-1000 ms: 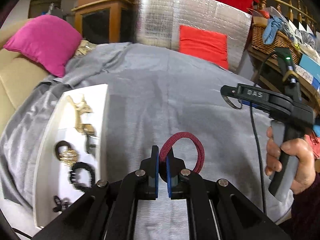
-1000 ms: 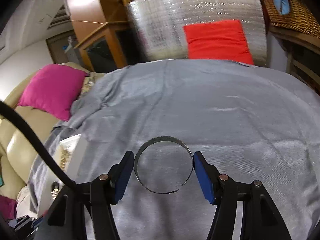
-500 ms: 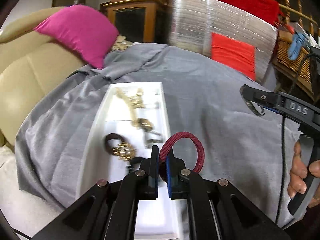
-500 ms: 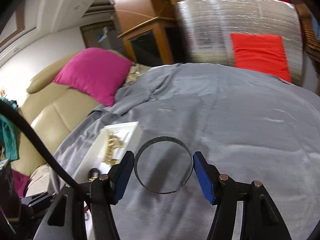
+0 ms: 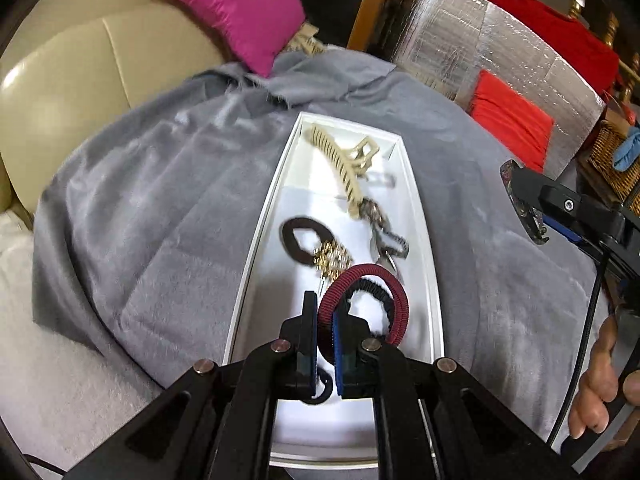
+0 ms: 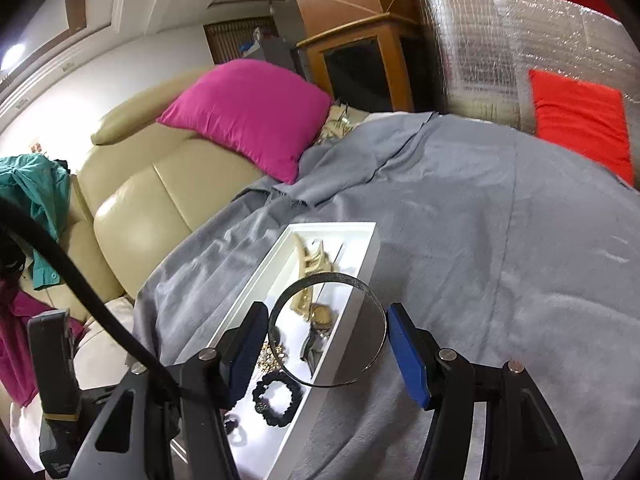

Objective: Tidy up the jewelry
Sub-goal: 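Carry the red hair tie and silver bangle to the white tray and release both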

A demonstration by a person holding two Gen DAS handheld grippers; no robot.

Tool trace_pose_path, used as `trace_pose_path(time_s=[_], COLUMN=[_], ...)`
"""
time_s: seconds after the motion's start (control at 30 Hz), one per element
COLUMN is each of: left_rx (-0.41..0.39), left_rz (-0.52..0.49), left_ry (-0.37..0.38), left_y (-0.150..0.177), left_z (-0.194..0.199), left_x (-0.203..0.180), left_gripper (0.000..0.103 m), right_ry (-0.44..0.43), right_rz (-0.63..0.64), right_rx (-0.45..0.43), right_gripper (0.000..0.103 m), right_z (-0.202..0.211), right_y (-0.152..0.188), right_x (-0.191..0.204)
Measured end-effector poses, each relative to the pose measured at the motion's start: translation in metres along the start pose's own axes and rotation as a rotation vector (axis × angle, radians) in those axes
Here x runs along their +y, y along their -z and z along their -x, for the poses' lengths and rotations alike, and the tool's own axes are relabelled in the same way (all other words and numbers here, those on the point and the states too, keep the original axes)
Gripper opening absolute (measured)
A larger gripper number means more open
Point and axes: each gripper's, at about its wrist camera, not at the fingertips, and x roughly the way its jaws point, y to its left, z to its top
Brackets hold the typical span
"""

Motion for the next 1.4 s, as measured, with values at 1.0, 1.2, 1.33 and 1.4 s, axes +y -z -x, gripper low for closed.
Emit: trace_pose_path(time_s=[1.0, 1.2, 1.33, 1.4], left_rx=[-0.128, -0.143, -0.153, -0.153], left_rz=[0.116, 0.115, 0.104, 0.088], left_ry=[-0.087, -0.097, -0.094, -0.083], left_y=[-0.032, -0.039, -0.04, -0.042], left_z=[0.017, 0.014, 0.013, 0.011], left_x=[0.05, 0.053, 0.051, 0.048], left_gripper=[0.006, 0.006, 0.006, 0.006], right_ry=[-0.247, -0.283, -0.262, -0.237], right_rz=[0.183, 0.259, 0.28, 0.306], right_rx=[0.181, 0.275, 0.339, 0.361], right_gripper=[0.064, 0.064, 0.064, 0.065], right_z=[-0.006, -0.026, -0.043, -0.049], right_y=[0.064, 0.086, 0.095, 0.098], right_x=[0.055, 0.077, 0.082, 0.085])
